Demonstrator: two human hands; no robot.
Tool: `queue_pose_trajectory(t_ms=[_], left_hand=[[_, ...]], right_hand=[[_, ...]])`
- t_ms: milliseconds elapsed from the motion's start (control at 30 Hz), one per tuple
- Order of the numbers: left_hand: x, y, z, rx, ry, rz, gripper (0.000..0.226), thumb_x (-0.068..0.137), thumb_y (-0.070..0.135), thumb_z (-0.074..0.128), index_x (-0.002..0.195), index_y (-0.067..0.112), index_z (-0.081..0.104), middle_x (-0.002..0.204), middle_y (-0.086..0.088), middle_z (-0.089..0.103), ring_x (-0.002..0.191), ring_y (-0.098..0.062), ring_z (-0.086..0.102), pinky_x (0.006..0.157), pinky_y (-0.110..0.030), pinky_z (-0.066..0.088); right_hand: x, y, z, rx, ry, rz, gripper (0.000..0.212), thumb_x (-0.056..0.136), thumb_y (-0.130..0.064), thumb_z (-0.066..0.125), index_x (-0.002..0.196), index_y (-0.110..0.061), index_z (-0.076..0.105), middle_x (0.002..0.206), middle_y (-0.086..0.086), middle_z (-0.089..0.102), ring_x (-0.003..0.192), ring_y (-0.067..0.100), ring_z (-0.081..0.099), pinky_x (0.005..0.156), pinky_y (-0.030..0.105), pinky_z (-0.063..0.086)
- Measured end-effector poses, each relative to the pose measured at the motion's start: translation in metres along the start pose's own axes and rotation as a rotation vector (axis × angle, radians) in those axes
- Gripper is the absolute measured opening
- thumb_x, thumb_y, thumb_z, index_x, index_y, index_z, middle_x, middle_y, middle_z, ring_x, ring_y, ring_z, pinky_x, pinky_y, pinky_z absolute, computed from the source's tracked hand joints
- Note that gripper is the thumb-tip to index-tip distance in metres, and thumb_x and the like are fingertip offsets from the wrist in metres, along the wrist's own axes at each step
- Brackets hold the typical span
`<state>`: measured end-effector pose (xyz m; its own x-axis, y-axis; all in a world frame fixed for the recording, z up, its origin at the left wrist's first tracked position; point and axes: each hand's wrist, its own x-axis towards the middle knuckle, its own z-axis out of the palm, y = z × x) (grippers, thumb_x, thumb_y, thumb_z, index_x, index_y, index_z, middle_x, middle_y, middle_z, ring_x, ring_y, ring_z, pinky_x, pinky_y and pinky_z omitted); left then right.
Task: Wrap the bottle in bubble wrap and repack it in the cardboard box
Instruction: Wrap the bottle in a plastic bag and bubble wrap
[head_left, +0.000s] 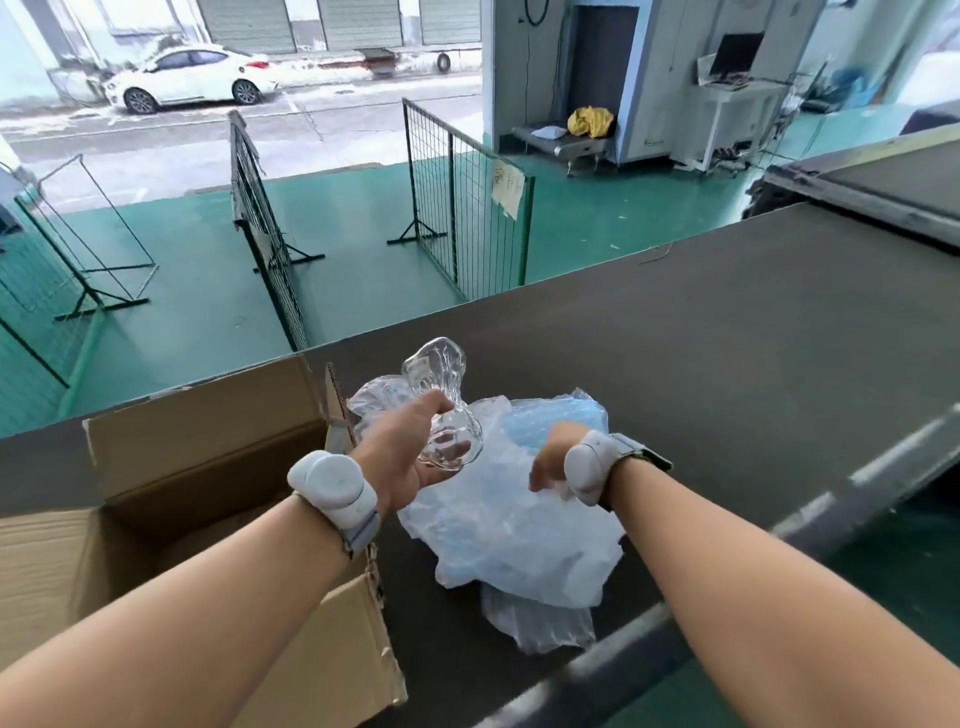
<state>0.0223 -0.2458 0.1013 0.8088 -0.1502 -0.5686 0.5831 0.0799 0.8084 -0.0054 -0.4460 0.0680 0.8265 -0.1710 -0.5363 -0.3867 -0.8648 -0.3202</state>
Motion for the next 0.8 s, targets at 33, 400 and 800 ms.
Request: queue_pose_trajectory(t_ms=[33,400,800], left_hand=[[0.0,-0.004,0.005,0.009,-0.019,-0.01,0.026,0.088,0.019,0.063,0.112,0.012,0.058,0.104,-0.016,0.066,0.083,-0.032,0.071,0.093,-0.05,0.057],[-0.021,-0.002,0.01,0.012,-0.165,0.042,0.027,0.086,0.017,0.068,0.112,0.009,0.063,0.1,-0.015,0.06,0.066,-0.023,0.06,0.077,-0.04,0.051],[-0.063,0.026,-0.037,0.068,-0.473,0.047,0.026,0.091,0.021,0.062,0.109,0.009,0.077,0.113,-0.014,0.073,0.104,-0.03,0.068,0.094,-0.046,0.054]], right_hand=[[-0.008,0.001,-0.007,0.071,-0.016,0.02,0.033,0.084,-0.015,0.074,0.055,-0.022,0.06,0.058,-0.009,0.059,0.063,0.018,0.063,0.051,0.02,0.042],[-0.062,-0.013,-0.062,1.191,-0.325,-0.216,0.029,0.091,-0.024,0.047,0.086,-0.016,0.073,0.097,0.007,0.067,0.084,0.029,0.063,0.077,0.04,0.052],[-0.089,-0.075,-0.05,0.073,0.305,-0.674,0.053,0.098,-0.032,0.069,0.148,-0.041,0.053,0.165,-0.014,0.037,0.152,0.026,0.028,0.127,0.051,0.013]])
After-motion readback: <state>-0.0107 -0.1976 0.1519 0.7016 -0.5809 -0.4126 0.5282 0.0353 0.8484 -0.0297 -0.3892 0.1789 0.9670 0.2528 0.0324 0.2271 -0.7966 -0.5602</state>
